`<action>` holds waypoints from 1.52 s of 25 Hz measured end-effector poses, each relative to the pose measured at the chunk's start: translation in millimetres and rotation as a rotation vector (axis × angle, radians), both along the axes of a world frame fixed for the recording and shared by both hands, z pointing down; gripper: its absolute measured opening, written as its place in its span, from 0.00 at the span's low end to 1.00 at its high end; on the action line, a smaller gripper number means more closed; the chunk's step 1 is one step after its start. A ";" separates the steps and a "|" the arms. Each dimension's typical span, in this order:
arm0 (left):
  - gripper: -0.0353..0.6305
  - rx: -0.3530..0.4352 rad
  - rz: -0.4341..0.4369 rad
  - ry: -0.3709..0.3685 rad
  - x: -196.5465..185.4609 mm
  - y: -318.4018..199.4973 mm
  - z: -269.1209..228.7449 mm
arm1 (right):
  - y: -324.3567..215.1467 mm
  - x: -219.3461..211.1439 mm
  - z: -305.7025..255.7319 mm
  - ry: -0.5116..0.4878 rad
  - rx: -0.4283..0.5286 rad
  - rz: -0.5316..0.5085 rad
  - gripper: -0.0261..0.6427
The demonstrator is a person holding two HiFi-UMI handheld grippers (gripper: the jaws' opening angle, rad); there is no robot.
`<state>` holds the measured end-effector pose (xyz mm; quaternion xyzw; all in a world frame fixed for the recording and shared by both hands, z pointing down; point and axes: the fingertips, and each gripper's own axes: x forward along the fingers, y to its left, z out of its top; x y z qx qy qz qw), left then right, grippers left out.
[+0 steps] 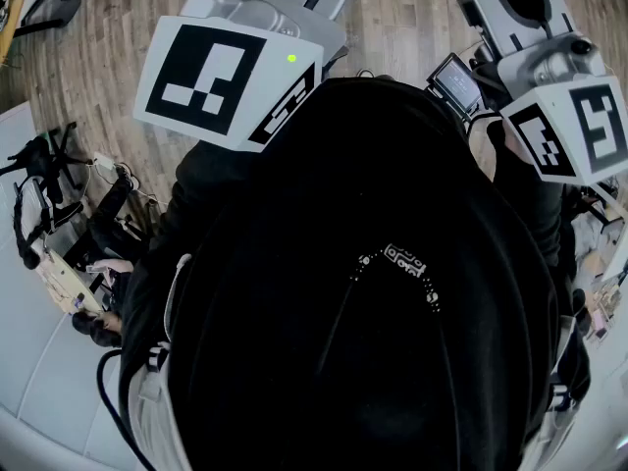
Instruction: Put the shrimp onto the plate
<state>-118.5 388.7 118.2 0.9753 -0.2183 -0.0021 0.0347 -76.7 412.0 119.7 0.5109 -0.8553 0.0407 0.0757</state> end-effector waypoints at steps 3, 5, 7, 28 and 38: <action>0.06 0.003 0.008 0.003 -3.0 4.1 -2.8 | 1.1 -5.0 -2.4 -0.019 -0.008 -0.017 0.14; 0.06 0.000 0.001 0.001 -7.2 3.9 -2.0 | 1.3 -6.8 -2.8 -0.020 -0.009 -0.021 0.14; 0.06 -0.008 -0.022 -0.008 -12.9 2.3 1.8 | 2.3 -7.7 -1.3 -0.032 -0.015 -0.026 0.14; 0.06 -0.012 -0.020 -0.066 36.4 3.0 17.6 | -2.1 47.4 12.8 -0.087 -0.015 -0.046 0.14; 0.06 0.015 -0.187 -0.024 42.5 -1.5 23.5 | 8.4 34.5 25.3 -0.109 0.093 0.171 0.14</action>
